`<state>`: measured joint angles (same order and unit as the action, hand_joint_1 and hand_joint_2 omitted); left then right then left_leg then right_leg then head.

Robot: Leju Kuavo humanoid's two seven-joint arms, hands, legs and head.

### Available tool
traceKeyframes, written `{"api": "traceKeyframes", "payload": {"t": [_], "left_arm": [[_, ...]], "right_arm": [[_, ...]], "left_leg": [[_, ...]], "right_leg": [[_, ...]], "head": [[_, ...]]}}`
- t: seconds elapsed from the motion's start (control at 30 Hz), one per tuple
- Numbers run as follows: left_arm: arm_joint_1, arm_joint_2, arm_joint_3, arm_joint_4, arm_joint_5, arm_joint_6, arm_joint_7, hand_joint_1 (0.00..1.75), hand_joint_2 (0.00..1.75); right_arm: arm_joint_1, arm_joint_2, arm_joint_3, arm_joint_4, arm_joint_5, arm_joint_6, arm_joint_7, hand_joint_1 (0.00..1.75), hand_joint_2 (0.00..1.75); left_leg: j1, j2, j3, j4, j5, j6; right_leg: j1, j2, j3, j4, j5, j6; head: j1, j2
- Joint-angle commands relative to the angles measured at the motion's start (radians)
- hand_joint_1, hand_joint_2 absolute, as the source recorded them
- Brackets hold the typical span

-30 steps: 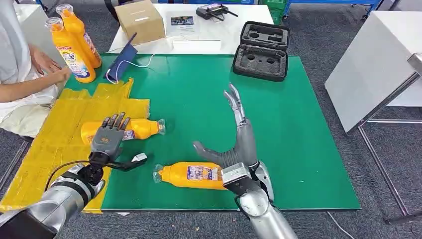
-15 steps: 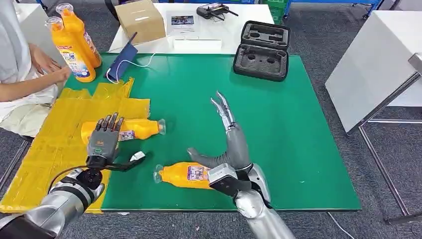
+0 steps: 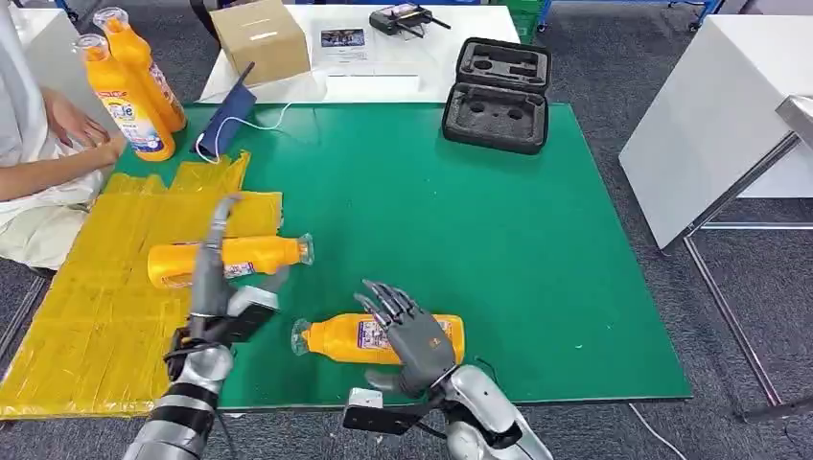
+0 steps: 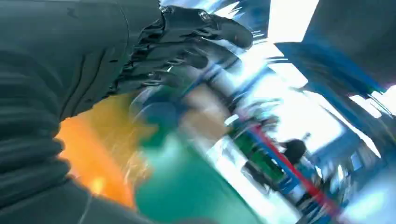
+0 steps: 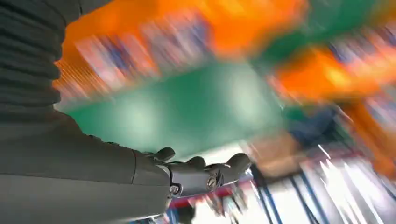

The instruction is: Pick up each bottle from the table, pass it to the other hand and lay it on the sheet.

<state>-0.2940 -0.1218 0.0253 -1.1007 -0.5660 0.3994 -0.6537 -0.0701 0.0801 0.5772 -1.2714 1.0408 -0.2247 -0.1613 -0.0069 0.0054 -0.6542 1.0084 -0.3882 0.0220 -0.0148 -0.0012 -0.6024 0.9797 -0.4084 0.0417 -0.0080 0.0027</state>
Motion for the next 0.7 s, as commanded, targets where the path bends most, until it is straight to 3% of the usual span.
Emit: {"api": "traceKeyframes", "payload": {"t": [0.03,0.1,0.27,0.33,0.6,0.7], "left_arm": [[0.145,-0.112,0.043,-0.277,0.214,-0.277,0.086,0.0,1.75],[0.148,-0.113,0.042,-0.281,0.215,-0.278,0.086,0.0,1.75],[0.149,-0.111,0.044,-0.281,0.216,-0.278,0.087,0.0,1.75],[0.153,-0.107,0.039,-0.289,0.248,-0.324,0.101,0.0,1.75],[0.174,-0.113,0.025,-0.307,0.238,-0.325,0.112,0.0,1.75],[0.185,-0.113,0.027,-0.318,0.224,-0.304,0.111,0.0,1.75]], "right_arm": [[-0.031,-0.023,0.003,0.308,0.181,0.004,0.143,0.0,1.75],[-0.038,-0.02,0.0,0.313,0.181,0.006,0.143,0.0,1.75],[-0.04,-0.018,-0.001,0.313,0.181,0.006,0.143,0.0,1.75],[-0.043,-0.008,-0.024,0.324,0.23,0.003,0.182,0.0,1.75],[-0.072,0.031,-0.097,0.306,0.348,-0.072,0.249,0.0,1.75],[-0.043,0.054,-0.135,0.208,0.278,-0.132,0.165,0.0,1.75]], "left_leg": [[0.002,-0.007,0.002,-0.001,0.0,-0.001],[0.003,-0.013,0.005,-0.001,-0.001,0.0],[0.004,-0.011,0.008,-0.001,-0.001,-0.002],[0.005,-0.011,0.013,0.0,-0.003,-0.004],[0.004,-0.011,0.018,-0.002,-0.004,-0.004],[0.004,-0.011,0.018,-0.002,-0.002,-0.002]], "right_leg": [[0.001,-0.006,0.005,-0.001,-0.003,-0.001],[0.002,-0.011,0.01,-0.002,-0.007,0.0],[0.003,-0.011,0.011,-0.001,-0.006,-0.002],[0.004,-0.011,0.007,-0.001,-0.01,-0.006],[0.004,-0.011,0.012,-0.002,-0.015,-0.004],[0.004,-0.01,0.012,-0.001,-0.013,-0.006]], "head": [[-0.001,0.0],[0.001,0.0],[0.0,0.0],[0.0,0.0],[0.0,0.0],[0.0,0.0]]}}
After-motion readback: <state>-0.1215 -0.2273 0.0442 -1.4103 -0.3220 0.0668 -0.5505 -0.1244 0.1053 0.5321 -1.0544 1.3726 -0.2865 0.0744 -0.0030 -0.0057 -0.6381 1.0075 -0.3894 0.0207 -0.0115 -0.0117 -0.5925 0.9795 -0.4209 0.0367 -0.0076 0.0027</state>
